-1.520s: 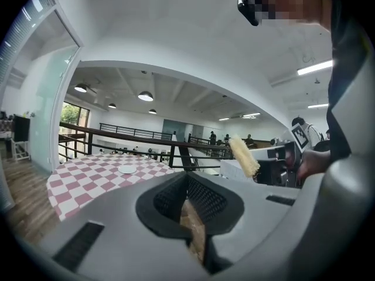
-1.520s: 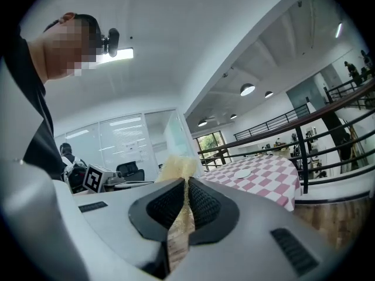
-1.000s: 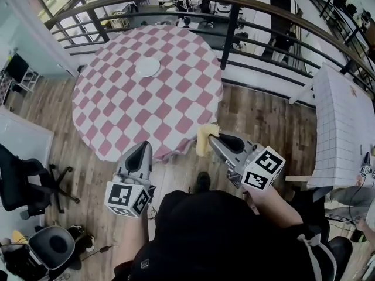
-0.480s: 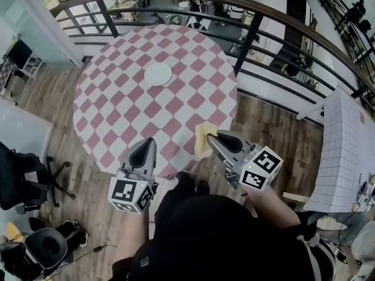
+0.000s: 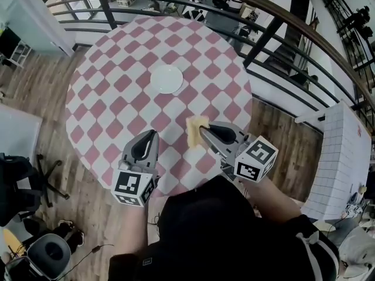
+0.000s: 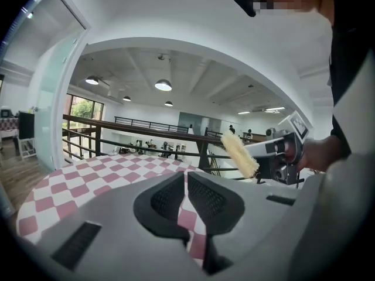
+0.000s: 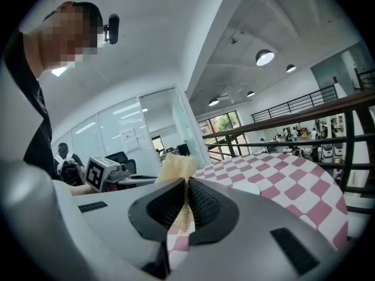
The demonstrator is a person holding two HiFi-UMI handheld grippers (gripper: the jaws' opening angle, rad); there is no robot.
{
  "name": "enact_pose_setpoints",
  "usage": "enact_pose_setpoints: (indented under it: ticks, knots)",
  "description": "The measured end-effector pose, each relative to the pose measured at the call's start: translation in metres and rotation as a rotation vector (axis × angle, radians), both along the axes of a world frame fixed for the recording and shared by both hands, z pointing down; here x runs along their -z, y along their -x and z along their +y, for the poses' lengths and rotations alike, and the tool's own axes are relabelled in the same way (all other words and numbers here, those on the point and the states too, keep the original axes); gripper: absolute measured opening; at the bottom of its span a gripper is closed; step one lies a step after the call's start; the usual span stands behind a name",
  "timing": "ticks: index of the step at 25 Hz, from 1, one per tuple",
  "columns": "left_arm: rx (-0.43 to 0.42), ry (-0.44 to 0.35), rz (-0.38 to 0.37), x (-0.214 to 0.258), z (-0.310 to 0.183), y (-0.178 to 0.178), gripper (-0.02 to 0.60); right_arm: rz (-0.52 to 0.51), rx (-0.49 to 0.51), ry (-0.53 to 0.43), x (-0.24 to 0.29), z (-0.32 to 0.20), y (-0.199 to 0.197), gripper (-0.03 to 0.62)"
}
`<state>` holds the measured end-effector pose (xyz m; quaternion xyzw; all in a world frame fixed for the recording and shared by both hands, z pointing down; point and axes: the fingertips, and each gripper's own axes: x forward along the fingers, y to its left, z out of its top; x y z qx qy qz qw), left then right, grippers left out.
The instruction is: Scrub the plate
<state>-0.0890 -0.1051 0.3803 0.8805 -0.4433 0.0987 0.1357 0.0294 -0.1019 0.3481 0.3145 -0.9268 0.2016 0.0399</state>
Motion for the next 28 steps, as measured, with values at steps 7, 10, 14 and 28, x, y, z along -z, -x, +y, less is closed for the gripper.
enact_pose_setpoints:
  ticks: [7,10,14,28]
  knots:
    - [0.014,0.027,-0.01,-0.026,-0.066,0.005,0.011,-0.003,0.03,0.026,-0.022,-0.07,0.023,0.029]
    - [0.012,0.027,-0.05,-0.036,-0.094,0.002,0.014,0.003,0.049,0.026,-0.032,-0.102,0.031,0.029]
    - [0.035,0.033,-0.081,-0.05,-0.128,-0.001,0.02,0.035,0.067,0.022,-0.051,-0.143,0.033,0.029]
    - [0.073,0.248,-0.144,-0.175,-0.219,0.004,0.121,0.423,0.196,0.143,-0.206,-0.233,0.06,0.029]
